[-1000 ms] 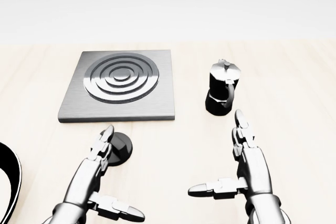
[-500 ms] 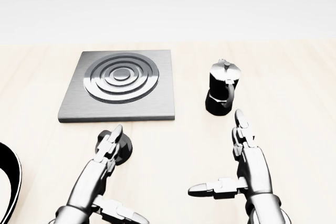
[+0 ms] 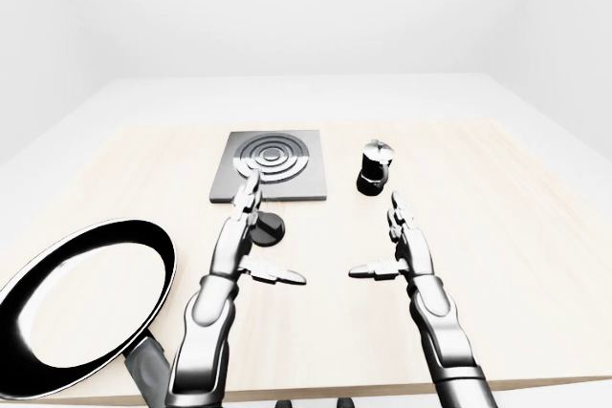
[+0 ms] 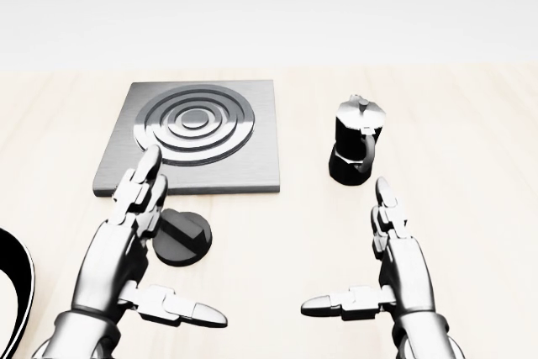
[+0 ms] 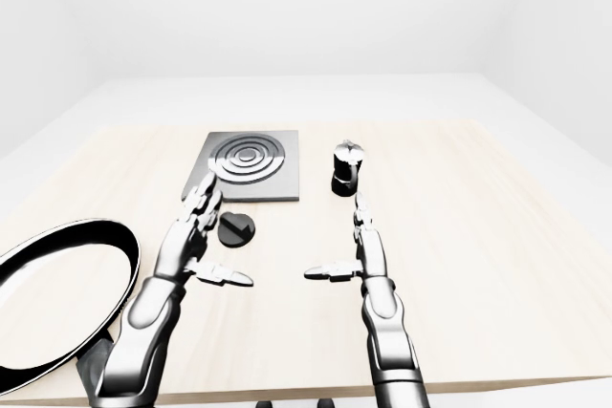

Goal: Turn on the stove.

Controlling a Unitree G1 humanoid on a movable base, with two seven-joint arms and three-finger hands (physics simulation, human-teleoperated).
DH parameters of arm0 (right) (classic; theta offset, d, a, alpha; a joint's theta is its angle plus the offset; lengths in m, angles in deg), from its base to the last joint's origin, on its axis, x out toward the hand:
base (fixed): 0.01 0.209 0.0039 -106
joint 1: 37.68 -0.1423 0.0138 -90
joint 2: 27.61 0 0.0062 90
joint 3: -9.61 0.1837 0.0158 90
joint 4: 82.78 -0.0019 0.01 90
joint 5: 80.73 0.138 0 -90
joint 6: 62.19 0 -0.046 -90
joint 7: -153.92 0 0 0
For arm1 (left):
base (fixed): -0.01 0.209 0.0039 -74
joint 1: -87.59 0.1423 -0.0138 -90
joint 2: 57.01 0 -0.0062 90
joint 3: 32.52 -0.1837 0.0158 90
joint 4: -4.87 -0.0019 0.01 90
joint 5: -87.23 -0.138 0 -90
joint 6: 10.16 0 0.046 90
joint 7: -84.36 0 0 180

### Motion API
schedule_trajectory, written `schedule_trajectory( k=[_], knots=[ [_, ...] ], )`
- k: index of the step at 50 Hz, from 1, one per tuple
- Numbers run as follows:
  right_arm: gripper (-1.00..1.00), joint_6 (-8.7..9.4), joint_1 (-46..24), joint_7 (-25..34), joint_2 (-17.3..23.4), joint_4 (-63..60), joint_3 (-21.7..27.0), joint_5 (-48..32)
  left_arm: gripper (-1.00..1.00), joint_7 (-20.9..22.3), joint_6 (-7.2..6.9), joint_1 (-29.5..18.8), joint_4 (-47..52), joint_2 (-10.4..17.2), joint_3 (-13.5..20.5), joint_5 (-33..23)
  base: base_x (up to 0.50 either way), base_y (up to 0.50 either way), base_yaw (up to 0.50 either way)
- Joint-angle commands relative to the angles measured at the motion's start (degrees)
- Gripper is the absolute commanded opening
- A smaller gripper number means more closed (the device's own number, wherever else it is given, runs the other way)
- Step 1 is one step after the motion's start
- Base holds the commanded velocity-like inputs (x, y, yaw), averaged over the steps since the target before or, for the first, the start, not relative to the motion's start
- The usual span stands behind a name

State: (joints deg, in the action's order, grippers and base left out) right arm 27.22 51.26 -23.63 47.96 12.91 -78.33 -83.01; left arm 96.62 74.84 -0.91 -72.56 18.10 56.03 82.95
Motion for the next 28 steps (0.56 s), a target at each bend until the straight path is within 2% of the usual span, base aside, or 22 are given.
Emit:
schedule_trajectory(
  k=[1,9,15,17,19,20,21,23,24,25,27,28],
  knots=[
    [1.0,-0.06,0.07,0.0,0.0,0.05,0.0,-0.02,1.0,-0.76,0.0,-0.04,12.05,0.59,1.88,2.1,0.0,0.0,0.0],
    [1.0,-0.49,-0.07,-0.08,0.02,0.64,0.03,-0.05,1.0,-0.2,0.0,-2.08,28.98,1.58,5.42,3.99,0.0,0.0,0.0],
    [1.0,0.08,0.09,-0.04,0.0,-0.1,-0.02,-0.09,1.0,-0.95,0.0,-6.99,43.0,3.32,10.65,9.54,0.0,0.0,0.0],
    [1.0,-0.17,-0.06,-0.08,0.0,0.31,0.01,-0.09,1.0,-2.83,0.0,-9.79,47.1,5.12,13.16,13.61,0.0,0.0,0.0],
    [1.0,-0.26,-0.12,-0.1,0.0,0.46,0.0,-0.1,1.0,-7.37,0.0,-11.03,47.4,9.49,14.48,20.0,0.0,0.0,0.0],
    [1.0,-0.19,-0.13,-0.11,0.0,0.41,-0.01,-0.11,1.0,-10.95,0.0,-11.35,47.41,12.7,14.96,24.33,0.0,0.0,0.0],
    [1.0,-0.24,-0.16,-0.1,0.01,0.49,0.0,-0.1,1.0,-16.71,0.0,-12.29,47.41,17.96,15.95,31.57,0.0,0.0,0.0],
    [1.0,-0.4,-0.15,-0.12,0.01,0.62,0.0,-0.1,1.0,-31.42,0.0,-13.45,47.41,32.95,18.12,49.69,0.0,0.0,0.0],
    [1.0,-0.41,-0.12,-0.12,0.0,0.6,-0.01,-0.1,1.0,-36.3,0.0,-13.27,47.42,38.65,18.52,55.36,0.0,0.0,0.0],
    [1.0,-0.56,-0.2,-0.11,0.01,0.82,0.0,-0.09,1.0,-39.32,0.0,-13.05,47.43,42.8,19.24,59.15,0.0,0.0,0.0],
    [1.0,-0.56,-0.2,-0.12,0.02,0.83,0.01,-0.1,1.0,-42.26,0.0,-12.86,47.43,48.17,20.62,64.41,0.0,0.0,0.0],
    [1.0,1.81,-0.03,-0.05,0.04,-1.73,-0.06,-0.06,1.0,-42.26,0.0,-11.85,47.43,49.92,21.11,65.38,0.0,0.0,0.0]
  ],
)
